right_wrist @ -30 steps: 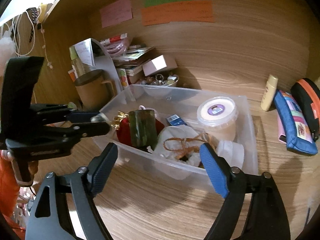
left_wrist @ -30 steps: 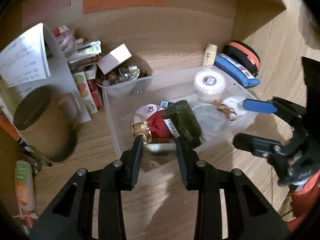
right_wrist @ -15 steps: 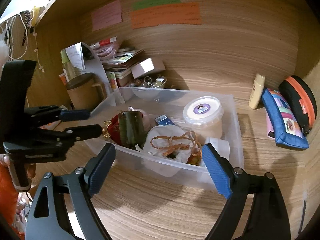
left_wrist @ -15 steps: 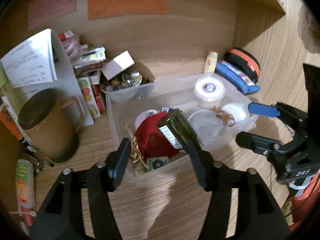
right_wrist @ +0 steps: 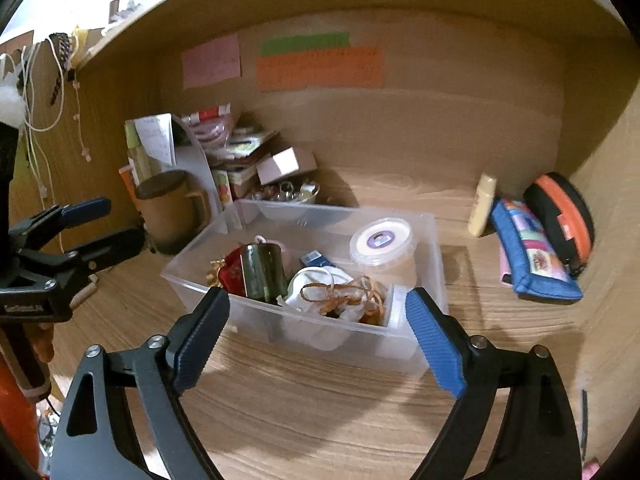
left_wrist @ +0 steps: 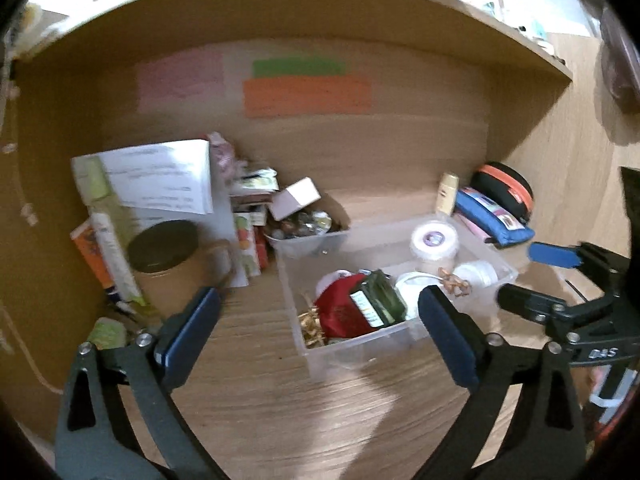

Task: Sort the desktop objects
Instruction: 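Withdraw both grippers away from the box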

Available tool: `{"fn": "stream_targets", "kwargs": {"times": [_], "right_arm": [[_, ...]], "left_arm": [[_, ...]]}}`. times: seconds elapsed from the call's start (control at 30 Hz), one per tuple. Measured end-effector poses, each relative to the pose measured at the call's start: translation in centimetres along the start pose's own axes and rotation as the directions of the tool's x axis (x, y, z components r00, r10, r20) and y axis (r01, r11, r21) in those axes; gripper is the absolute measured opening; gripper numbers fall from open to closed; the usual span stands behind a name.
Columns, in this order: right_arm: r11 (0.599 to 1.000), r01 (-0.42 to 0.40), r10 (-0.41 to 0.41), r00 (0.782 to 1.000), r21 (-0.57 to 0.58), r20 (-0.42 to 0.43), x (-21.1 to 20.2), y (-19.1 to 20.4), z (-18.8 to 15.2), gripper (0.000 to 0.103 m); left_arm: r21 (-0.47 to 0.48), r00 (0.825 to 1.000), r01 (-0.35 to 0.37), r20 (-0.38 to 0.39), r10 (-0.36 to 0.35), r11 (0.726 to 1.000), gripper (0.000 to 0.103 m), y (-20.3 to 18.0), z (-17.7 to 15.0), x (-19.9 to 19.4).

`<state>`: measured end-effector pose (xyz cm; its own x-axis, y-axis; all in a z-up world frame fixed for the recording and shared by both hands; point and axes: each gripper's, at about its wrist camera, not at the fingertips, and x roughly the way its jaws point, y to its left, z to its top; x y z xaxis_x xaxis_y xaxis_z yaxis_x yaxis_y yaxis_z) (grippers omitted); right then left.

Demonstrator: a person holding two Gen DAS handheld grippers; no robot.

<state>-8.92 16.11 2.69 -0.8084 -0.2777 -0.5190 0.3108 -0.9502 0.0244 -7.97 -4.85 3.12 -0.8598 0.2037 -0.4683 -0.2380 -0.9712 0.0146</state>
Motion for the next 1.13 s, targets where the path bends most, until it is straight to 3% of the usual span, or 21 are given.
{"fn": "stream_targets", "kwargs": {"times": [0.2, 0.33, 0.53, 0.73, 1.13], "right_arm": [[0.997, 0.072, -0.07, 0.995, -0.029, 0.077, -3.6, 0.8, -0.8, 0.097], [0.994, 0.101, -0.097, 0.988, -0.029, 0.117, -5.8, 1.3, -1.4, 0.103], [0.99, 0.131, -0.121, 0.978, -0.044, 0.168, -7.9, 2.2, -2.5, 0.103], [0.994, 0.111, -0.105, 0.977, -0.022, 0.184, -8.0, 2.0, -3.2, 0.103], [0.995, 0.092, -0.095, 0.987, 0.032, 0.133, -5.1, 0.4, -3.4, 0.103]], "left_arm": [[-0.038, 0.998, -0.063, 0.024, 0.064, 0.997, 0.101, -0.5, -1.4, -1.9], [-0.063, 0.996, -0.068, 0.046, 0.071, 0.996, 0.101, -1.0, -2.3, -3.2], [-0.078, 0.995, -0.067, 0.07, 0.073, 0.995, 0.101, -2.2, -3.5, -4.7], [-0.091, 0.995, -0.075, 0.06, 0.081, 0.993, 0.101, -2.9, -4.4, -4.8], [-0.08, 0.995, -0.065, 0.066, 0.07, 0.995, 0.101, -3.4, -5.1, -4.5]]}}
